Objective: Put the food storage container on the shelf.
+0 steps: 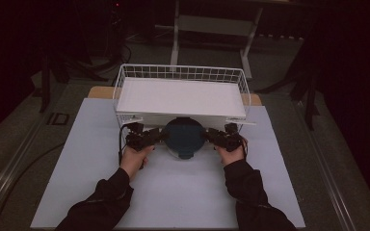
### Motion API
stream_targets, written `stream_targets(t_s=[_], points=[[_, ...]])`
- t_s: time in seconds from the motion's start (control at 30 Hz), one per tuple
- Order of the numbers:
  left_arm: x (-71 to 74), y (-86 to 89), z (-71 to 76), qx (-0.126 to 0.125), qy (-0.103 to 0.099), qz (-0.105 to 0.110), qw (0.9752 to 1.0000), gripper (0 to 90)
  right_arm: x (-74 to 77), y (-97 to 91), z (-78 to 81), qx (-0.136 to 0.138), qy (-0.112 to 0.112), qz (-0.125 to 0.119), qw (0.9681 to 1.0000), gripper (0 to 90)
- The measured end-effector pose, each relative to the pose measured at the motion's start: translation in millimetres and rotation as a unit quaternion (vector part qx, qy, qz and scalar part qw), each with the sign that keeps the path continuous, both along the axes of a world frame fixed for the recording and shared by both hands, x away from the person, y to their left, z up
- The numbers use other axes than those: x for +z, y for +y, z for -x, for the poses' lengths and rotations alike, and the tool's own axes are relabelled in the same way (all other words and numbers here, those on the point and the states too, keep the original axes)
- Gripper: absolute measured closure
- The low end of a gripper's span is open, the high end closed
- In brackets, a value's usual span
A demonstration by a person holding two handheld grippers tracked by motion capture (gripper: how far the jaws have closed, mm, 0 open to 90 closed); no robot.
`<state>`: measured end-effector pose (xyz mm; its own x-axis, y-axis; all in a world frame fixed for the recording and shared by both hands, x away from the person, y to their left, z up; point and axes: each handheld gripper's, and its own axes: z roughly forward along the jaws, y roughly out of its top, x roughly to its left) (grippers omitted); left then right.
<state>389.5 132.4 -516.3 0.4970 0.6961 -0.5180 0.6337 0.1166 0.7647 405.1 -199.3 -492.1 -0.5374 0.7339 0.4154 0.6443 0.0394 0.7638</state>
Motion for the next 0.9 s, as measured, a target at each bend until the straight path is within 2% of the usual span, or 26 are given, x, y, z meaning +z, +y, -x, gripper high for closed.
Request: stream_targets(t_s=[0.03,0.07,0.1,0.13,0.17,0.2,0.27,0.3,0.33,0.4,0.57,0.67,0.8,0.9], points=[[0.0,0.0,0.0,0.0,0.0,0.0,1.0,35.5,-1.9,-2.0,-3.1,0.007,-0.048,0.013,0.9987,46.3],[-0.3,0.5,1.2,-0.012,-0.006,-0.004,0.9999,35.5,-1.9,-2.0,-3.1,0.007,-0.048,0.013,0.9987,46.3],[0.4,0.7,2.6,-0.019,-0.01,-0.006,0.9997,28.5,4.9,-0.4,6.3,0.001,-0.003,-0.006,1.0,45.8],[1.3,0.3,4.7,-0.02,-0.015,-0.007,0.9997,28.5,4.9,-0.4,6.3,0.001,-0.003,-0.006,1.0,45.8],[3.6,0.5,8.4,-0.025,-0.024,-0.008,0.9994,22.9,5.4,-2.0,7.5,0.007,-0.017,-0.004,0.9998,44.0],[3.6,0.5,8.4,-0.025,-0.024,-0.008,0.9994,18.4,5.4,-2.0,7.5,0.007,-0.017,-0.004,0.9998,44.0],[4.9,1.0,10.1,-0.03,-0.027,-0.008,0.9991,15.3,5.8,-1.8,9.7,0.006,-0.016,-0.002,0.9999,44.2],[8.5,1.8,16.1,-0.032,-0.032,-0.005,0.9989,15.3,6.1,-1.9,11.7,0.01,-0.027,0.005,0.9996,44.1],[10.2,2.0,18.5,-0.036,-0.033,-0.006,0.9988,11.0,6.7,-3.8,16.1,0.011,-0.038,0.006,0.9992,43.8],[13.9,2.8,23.1,-0.048,-0.038,-0.016,0.998,1.9,9.3,-4.8,20.5,0.015,-0.042,0.008,0.999,43.8],[23.9,2.5,37.6,-0.072,-0.048,-0.036,0.9956,1.6,14.2,-5.0,32.8,0.025,-0.039,0.004,0.9989,43.6],[27.7,3.1,47.2,-0.078,-0.054,-0.061,0.9936,1.6,16.0,-4.2,42.8,0.033,-0.04,0.005,0.9986,44.4],[34.2,7.0,61.8,-0.094,-0.065,-0.069,0.991,1.2,17.5,-0.7,55.9,0.049,-0.043,0.01,0.9978,45.1],[37.7,10.4,68.7,-0.1,-0.067,-0.065,0.9906,1.2,19.1,1.4,62.0,0.055,-0.047,0.01,0.9973,45.2]])
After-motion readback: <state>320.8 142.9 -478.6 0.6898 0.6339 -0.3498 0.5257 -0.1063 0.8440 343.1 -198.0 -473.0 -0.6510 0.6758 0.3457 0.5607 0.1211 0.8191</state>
